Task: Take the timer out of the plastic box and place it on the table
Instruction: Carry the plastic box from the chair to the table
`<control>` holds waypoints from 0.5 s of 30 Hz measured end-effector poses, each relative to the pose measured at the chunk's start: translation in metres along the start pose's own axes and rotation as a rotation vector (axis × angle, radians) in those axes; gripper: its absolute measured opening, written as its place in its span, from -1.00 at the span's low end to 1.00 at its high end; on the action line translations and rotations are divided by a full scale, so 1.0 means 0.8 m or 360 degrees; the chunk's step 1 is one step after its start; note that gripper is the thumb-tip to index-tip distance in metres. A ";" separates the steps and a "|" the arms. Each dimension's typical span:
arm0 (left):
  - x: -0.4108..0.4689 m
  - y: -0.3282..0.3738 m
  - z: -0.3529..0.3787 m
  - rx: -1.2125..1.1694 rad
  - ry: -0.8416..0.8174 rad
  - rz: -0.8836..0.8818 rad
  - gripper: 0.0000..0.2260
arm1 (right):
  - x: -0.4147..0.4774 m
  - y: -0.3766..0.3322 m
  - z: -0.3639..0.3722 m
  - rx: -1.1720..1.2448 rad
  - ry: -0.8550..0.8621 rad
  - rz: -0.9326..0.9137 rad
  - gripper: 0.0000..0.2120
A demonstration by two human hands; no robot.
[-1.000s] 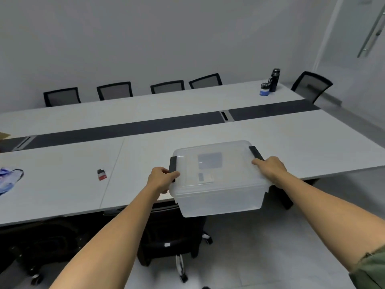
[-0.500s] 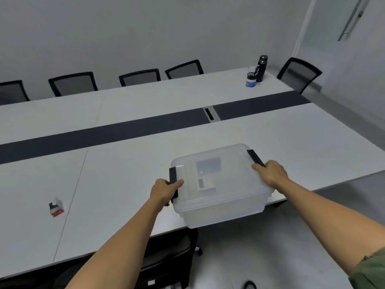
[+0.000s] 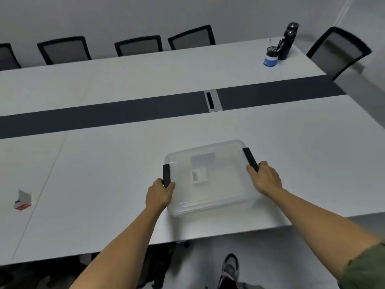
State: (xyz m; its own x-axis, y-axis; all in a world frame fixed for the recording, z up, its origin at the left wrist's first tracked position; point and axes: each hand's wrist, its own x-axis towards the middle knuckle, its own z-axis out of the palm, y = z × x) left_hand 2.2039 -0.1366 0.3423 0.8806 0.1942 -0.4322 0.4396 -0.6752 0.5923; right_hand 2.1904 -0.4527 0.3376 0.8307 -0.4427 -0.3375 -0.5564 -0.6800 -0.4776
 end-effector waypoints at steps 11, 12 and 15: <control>0.013 0.008 0.052 0.0350 0.0305 -0.0089 -0.69 | 0.045 0.003 0.027 -0.0335 -0.0048 -0.0136 -0.57; 0.014 0.007 0.055 0.0365 0.0316 -0.0095 -0.67 | 0.047 0.000 0.029 -0.0381 -0.0033 -0.0152 -0.55; 0.020 0.001 0.059 0.0283 0.0321 -0.0105 -0.67 | 0.054 0.001 0.035 -0.0389 0.0029 -0.0150 -0.52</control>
State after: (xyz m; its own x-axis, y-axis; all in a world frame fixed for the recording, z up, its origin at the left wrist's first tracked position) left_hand 2.2103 -0.1679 0.3036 0.8763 0.3678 -0.3110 0.4750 -0.7672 0.4311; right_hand 2.2257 -0.4558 0.2996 0.8801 -0.3795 -0.2852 -0.4573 -0.8389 -0.2951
